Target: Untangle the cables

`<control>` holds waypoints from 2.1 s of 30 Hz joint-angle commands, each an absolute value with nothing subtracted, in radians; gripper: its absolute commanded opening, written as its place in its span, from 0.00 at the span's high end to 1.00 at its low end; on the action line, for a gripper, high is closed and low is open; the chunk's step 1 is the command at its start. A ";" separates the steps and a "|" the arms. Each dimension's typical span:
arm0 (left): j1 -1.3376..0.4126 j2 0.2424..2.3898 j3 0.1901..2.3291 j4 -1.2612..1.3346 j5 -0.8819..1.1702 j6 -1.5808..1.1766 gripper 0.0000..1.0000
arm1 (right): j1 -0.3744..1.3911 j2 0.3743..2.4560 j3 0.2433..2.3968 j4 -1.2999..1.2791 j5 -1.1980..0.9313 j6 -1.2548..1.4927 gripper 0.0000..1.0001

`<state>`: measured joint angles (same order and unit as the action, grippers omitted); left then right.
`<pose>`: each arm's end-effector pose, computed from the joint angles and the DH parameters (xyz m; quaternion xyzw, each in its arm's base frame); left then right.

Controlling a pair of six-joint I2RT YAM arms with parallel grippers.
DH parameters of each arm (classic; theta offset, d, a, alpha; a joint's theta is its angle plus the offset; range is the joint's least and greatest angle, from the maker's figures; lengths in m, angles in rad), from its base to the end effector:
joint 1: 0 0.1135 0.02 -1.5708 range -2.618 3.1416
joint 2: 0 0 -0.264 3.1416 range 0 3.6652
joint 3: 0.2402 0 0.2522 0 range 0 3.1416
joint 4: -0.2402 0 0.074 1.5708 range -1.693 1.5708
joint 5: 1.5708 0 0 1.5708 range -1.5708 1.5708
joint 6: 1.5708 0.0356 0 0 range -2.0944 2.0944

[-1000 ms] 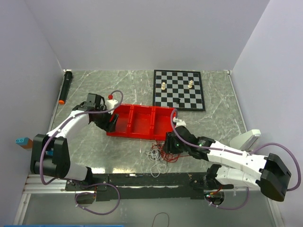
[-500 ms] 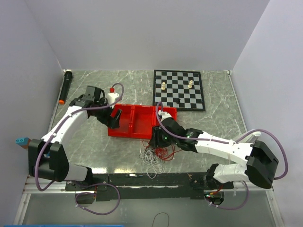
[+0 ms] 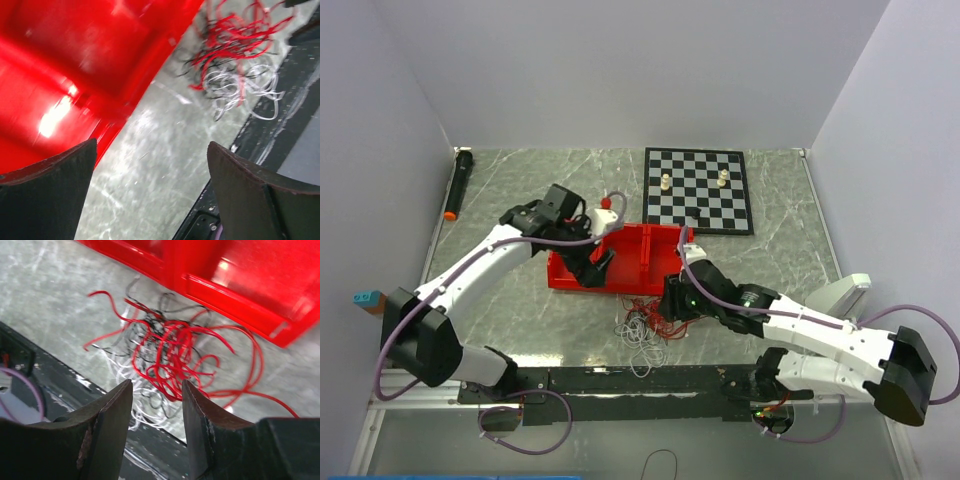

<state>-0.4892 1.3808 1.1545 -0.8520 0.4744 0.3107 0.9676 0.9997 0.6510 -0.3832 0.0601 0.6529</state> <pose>0.2327 -0.1423 0.2831 0.4198 0.8460 -0.2481 0.2157 0.1206 0.1713 0.2351 -0.1310 0.9035 0.2760 0.3005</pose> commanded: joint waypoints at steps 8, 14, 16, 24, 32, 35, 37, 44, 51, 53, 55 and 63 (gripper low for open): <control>-0.727 1.445 1.137 -0.759 0.486 0.229 0.11 | 0.973 0.937 0.612 -0.462 0.135 0.643 0.68; -0.804 1.453 1.109 -0.703 0.462 0.206 0.10 | 0.973 0.966 0.630 -0.474 0.153 0.626 0.67; -0.816 1.460 1.115 -0.689 0.457 0.195 0.09 | 0.973 0.962 0.635 -0.497 0.173 0.626 0.52; -0.859 1.531 1.124 -0.617 0.431 0.169 0.22 | 0.969 0.919 0.598 -0.450 0.152 0.634 0.40; -0.873 1.591 1.140 -0.627 0.368 0.202 0.65 | 0.971 0.914 0.583 -0.420 0.152 0.637 0.44; -0.873 1.591 1.175 -0.652 0.351 0.204 0.91 | 0.971 0.916 0.572 -0.413 0.149 0.637 0.44; -0.873 1.572 1.199 -0.679 0.345 0.206 0.99 | 0.969 0.913 0.569 -0.403 0.149 0.629 0.44; -0.873 1.453 1.282 -0.804 0.388 0.229 0.99 | 0.971 0.891 0.580 -0.354 0.141 0.577 0.29; -0.873 1.373 1.360 -0.913 0.423 0.265 0.99 | 0.971 0.911 0.620 -0.250 0.138 0.500 0.18; -0.873 1.361 1.397 -0.948 0.425 0.281 0.99 | 0.971 0.934 0.627 -0.207 0.133 0.479 0.15; -0.873 1.348 1.433 -0.972 0.422 0.301 0.99 | 0.971 0.957 0.643 -0.172 0.127 0.457 0.13; -0.873 1.344 1.592 -1.077 0.433 0.350 0.99 | 0.974 1.015 0.692 -0.006 0.089 0.420 0.11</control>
<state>-0.8684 1.3582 1.4792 -0.9970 0.4019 0.3042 0.9672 0.9668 0.6147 -0.1326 0.1013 0.4522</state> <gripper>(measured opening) 0.023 0.891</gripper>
